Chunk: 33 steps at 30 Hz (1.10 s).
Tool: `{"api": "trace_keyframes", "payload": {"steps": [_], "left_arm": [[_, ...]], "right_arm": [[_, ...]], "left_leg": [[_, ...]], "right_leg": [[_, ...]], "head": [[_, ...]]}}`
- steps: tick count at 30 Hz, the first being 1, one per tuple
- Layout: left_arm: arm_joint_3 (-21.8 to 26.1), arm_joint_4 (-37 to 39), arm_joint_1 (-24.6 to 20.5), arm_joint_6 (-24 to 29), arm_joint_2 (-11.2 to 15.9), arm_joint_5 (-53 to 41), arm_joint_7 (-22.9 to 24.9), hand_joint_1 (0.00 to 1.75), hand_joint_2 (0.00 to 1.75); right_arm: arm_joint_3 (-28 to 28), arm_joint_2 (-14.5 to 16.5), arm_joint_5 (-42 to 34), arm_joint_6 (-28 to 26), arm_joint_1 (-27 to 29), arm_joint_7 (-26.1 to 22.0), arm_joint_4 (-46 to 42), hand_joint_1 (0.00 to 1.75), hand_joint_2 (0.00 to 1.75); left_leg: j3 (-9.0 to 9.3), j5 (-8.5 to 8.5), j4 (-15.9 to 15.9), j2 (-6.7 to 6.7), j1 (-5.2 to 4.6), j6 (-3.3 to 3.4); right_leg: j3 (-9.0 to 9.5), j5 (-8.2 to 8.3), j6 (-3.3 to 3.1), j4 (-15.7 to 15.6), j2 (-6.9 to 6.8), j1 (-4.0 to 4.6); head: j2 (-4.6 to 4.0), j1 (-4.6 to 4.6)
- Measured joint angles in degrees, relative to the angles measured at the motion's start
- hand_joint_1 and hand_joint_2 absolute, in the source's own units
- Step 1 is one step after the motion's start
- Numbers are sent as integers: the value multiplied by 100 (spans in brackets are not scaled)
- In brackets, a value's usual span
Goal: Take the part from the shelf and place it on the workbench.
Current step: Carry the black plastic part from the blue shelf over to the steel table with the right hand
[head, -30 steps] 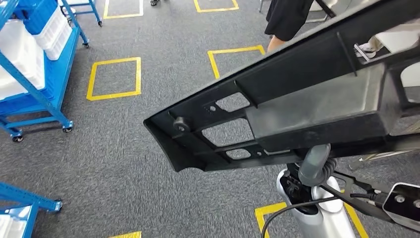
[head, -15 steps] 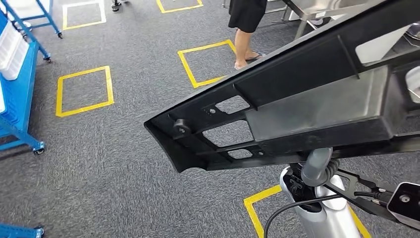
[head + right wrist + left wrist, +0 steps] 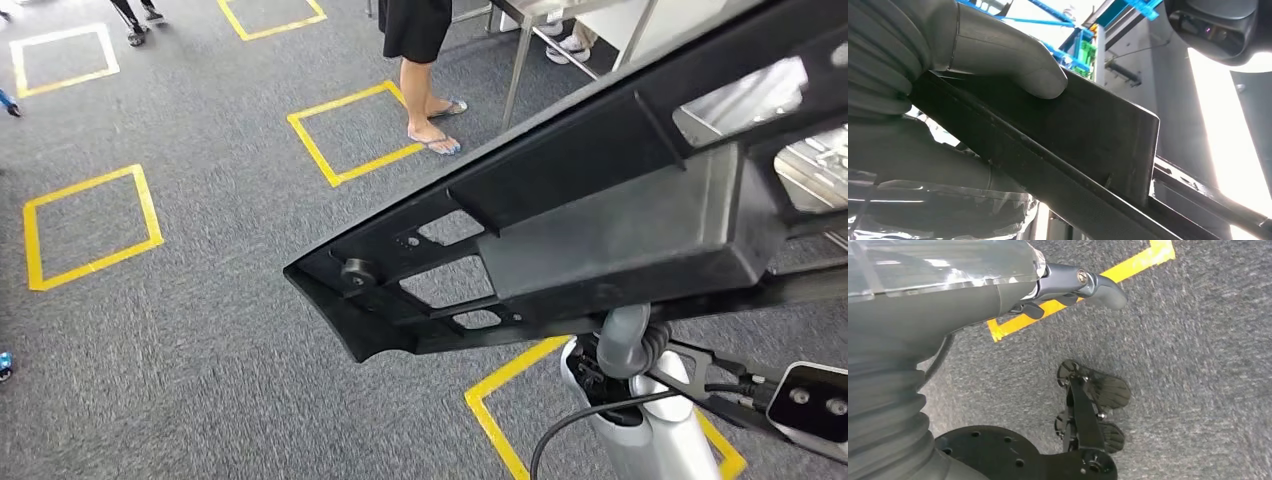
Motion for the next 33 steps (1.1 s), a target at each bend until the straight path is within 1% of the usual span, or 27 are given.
{"api": "trace_keyframes", "payload": {"steps": [1,2,4,5,6,7,8,9,11,12,13,15,16,17,19,20,21,22,23,24,25,26,27,28,30,31,33], "left_arm": [[1,0,-6,4,-1,-2,28,0,175],[1,0,-9,8,-2,-5,49,0,175],[2,0,9,13,4,-14,74,0,175],[2,0,22,14,6,-21,83,0,175],[2,0,32,15,8,-31,88,0,175],[1,0,36,15,9,-40,92,0,175],[1,0,36,14,10,-49,94,0,175],[0,0,34,13,10,-55,94,0,175],[-1,0,29,10,9,-60,94,0,175],[-1,0,27,10,9,-61,95,0,175],[-1,0,24,11,10,-63,96,0,175],[-1,0,10,11,11,-71,99,0,175],[-1,0,4,11,19,-76,99,0,175],[-1,0,1,10,26,-80,98,0,175],[-1,0,14,7,39,-91,95,0,175],[-1,0,28,5,39,-100,92,0,175],[-1,0,41,2,40,-110,87,0,175],[-1,0,48,-1,43,-119,82,0,175],[-2,0,48,-4,45,-133,76,0,175],[-4,0,43,-7,48,-149,72,0,175],[-7,0,37,-8,50,-168,67,0,175],[-10,0,32,-6,51,-186,62,0,175],[-13,0,27,-1,52,-203,57,0,175],[-14,0,21,8,52,-215,52,0,175],[-17,1,0,24,47,-232,44,0,175],[-17,1,-11,28,45,-235,39,0,175],[-18,1,-25,29,43,-237,26,0,175]], "right_arm": [[-30,0,-22,15,-3,24,-2,175,175],[-63,0,-43,27,-7,42,-3,175,175],[-122,0,-74,46,2,59,-5,175,175],[-150,0,-81,58,25,62,-6,175,175],[-182,0,-84,77,58,68,-7,175,175],[-217,0,-85,101,93,74,-7,175,175],[-252,0,-85,122,120,80,-9,175,175],[-283,0,-85,136,137,87,-14,175,175],[-323,1,-85,146,144,93,-33,175,175],[-339,1,-84,150,145,95,-43,175,175],[-356,1,-78,153,150,97,-50,175,175],[-397,1,-52,174,172,97,-59,175,175],[-417,2,-33,183,184,96,-63,175,175],[-433,5,-12,192,193,89,-66,175,175],[-445,18,43,188,216,54,-56,175,175],[-446,23,72,179,236,30,-43,175,175],[-446,26,96,167,256,9,-27,175,175],[-448,26,112,154,270,-4,-11,175,175],[-451,26,120,142,277,-10,3,175,175],[-459,26,118,132,278,-10,15,175,175],[-468,26,108,125,276,-10,27,175,175],[-478,26,89,121,271,-10,39,175,175],[-487,26,65,119,265,-12,51,175,175],[-495,26,46,119,262,-15,66,175,175],[-514,26,30,117,263,-22,91,175,175],[-522,26,36,111,261,-32,101,175,175],[-525,26,71,80,233,-61,120,175,175]], "left_leg": [[15,20,-35,73,4,48],[28,38,-72,155,9,86],[41,42,-102,324,-12,134],[41,35,-101,412,-23,142],[43,26,-100,495,-31,148],[48,16,-99,572,-35,149],[59,5,-98,646,-39,143],[79,-9,-97,714,-43,132],[120,-45,-93,826,-65,90],[136,-63,-91,875,-77,63],[149,-76,-93,924,-87,35],[185,-106,-101,999,-91,-26],[186,-154,-57,926,-83,-58],[139,-251,82,797,-74,-85],[-147,-581,706,495,-51,-124],[-356,-743,1111,434,-48,-138],[-528,-825,1422,413,-46,-150],[-618,-790,1545,406,-44,-156],[-601,-640,1439,396,-41,-156],[-479,-407,1118,354,-32,-152],[-311,-193,717,237,-14,-143],[-154,-55,352,104,4,-130],[-51,10,115,-8,15,-112],[-4,5,10,-76,16,-87],[5,6,-21,10,6,-16],[15,21,-46,76,8,27],[33,50,-102,224,16,105]], "right_leg": [[-33,-41,30,54,-116,5],[-117,-148,53,225,-292,16],[-441,-501,88,898,-658,18],[-630,-657,104,1283,-719,7],[-756,-725,114,1537,-739,-2],[-776,-686,118,1583,-751,-9],[-673,-549,113,1394,-776,-10],[-456,-349,95,997,-850,-2],[-32,-77,21,201,-1100,53],[75,-28,-17,-12,-1179,82],[95,-38,-48,-71,-1194,106],[97,-17,-98,-92,-1053,95],[114,-4,-127,-118,-990,74],[133,12,-158,-146,-929,53],[152,23,-201,-169,-809,34],[149,22,-212,-166,-736,37],[149,21,-217,-161,-655,40],[150,19,-216,-153,-569,41],[157,14,-209,-144,-481,39],[166,5,-196,-130,-401,34],[171,-8,-177,-113,-326,27],[161,-21,-152,-85,-254,27],[140,-25,-120,-64,-188,23],[112,-20,-84,-54,-122,18],[66,4,-6,-59,-5,0],[44,-12,24,-35,-43,1],[-126,-218,74,304,-348,14]], "head": [[0,22],[-1,45],[-1,91],[-1,92],[-1,94],[-1,94],[-1,94],[-1,95],[-1,91],[-1,88],[-1,84],[-1,80],[-1,77],[-1,69],[-1,45],[-1,34],[-1,29],[-1,29],[-1,27],[-1,27],[-1,25],[-1,25],[-1,26],[-1,22],[-1,17],[-1,22],[-1,67]]}}
